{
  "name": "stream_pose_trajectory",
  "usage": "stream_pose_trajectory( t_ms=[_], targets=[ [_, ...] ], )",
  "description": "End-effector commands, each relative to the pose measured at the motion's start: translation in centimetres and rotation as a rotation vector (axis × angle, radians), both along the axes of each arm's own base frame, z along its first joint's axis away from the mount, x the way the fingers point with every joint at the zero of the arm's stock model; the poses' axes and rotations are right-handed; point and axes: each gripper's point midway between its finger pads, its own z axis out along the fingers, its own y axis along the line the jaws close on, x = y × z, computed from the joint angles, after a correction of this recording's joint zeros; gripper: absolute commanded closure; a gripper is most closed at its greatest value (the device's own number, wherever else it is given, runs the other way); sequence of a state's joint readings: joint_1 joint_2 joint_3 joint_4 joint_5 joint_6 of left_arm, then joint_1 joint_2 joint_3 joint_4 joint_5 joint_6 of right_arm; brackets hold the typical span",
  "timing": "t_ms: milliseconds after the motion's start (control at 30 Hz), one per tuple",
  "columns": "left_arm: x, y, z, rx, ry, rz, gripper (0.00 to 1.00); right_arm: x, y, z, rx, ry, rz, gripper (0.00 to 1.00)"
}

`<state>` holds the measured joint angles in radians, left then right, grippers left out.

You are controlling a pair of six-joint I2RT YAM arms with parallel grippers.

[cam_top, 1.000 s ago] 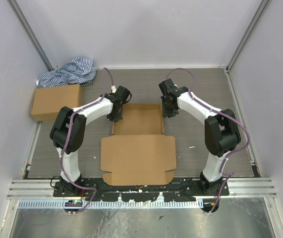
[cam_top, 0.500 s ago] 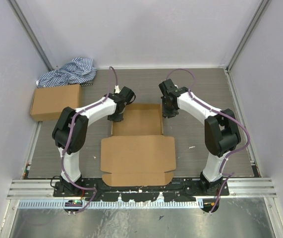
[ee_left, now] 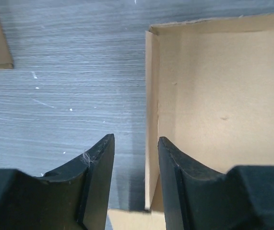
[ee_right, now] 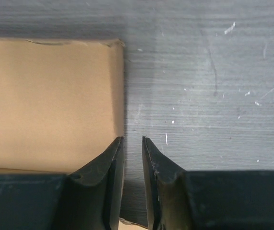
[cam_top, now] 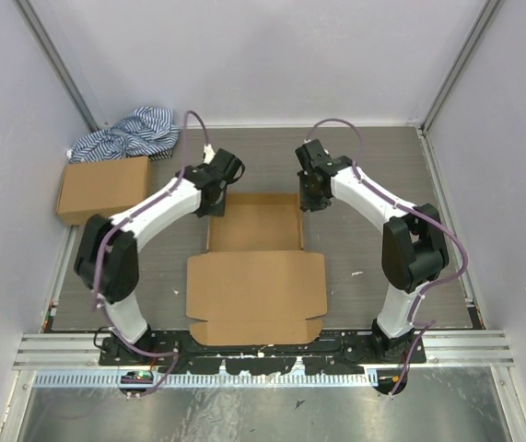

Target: Fold the paper box

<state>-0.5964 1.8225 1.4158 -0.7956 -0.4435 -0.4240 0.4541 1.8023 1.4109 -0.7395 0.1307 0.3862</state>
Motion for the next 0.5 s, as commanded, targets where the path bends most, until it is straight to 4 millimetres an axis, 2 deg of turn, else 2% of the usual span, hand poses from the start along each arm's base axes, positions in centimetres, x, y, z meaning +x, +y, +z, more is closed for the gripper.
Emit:
stream_pose_trajectory(
  t_ms=[0,67,133,267,367,467],
  targets=[
    [-0.4,0.6,7.0,-0.088,-0.148,0.002,0.52,3.6,2.3,7.1,0.090,-0.216,0.095,0.70],
    [-1.3,0.7,8.6,-0.127,-0.184,-0.046,0.52,5.0,3.4,7.7,0.100,-0.281,0.156,0.66],
    [-2.4,1.2,10.0,-0.155,-0.225,-0.076,0.52,5.8,5.4,8.3,0.078,-0.379,0.296,0.65],
    [-5.0,3.7,12.3,-0.174,-0.332,-0.077,0.52,6.5,9.9,9.7,0.002,-0.508,0.538,0.63],
    [-6.7,5.9,13.4,-0.174,-0.414,-0.054,0.52,7.4,13.3,9.9,0.049,-0.486,0.703,0.59],
    [-8.5,7.8,13.5,-0.174,-0.472,-0.035,0.51,7.9,16.1,8.5,0.067,-0.479,0.830,0.55]
  ],
)
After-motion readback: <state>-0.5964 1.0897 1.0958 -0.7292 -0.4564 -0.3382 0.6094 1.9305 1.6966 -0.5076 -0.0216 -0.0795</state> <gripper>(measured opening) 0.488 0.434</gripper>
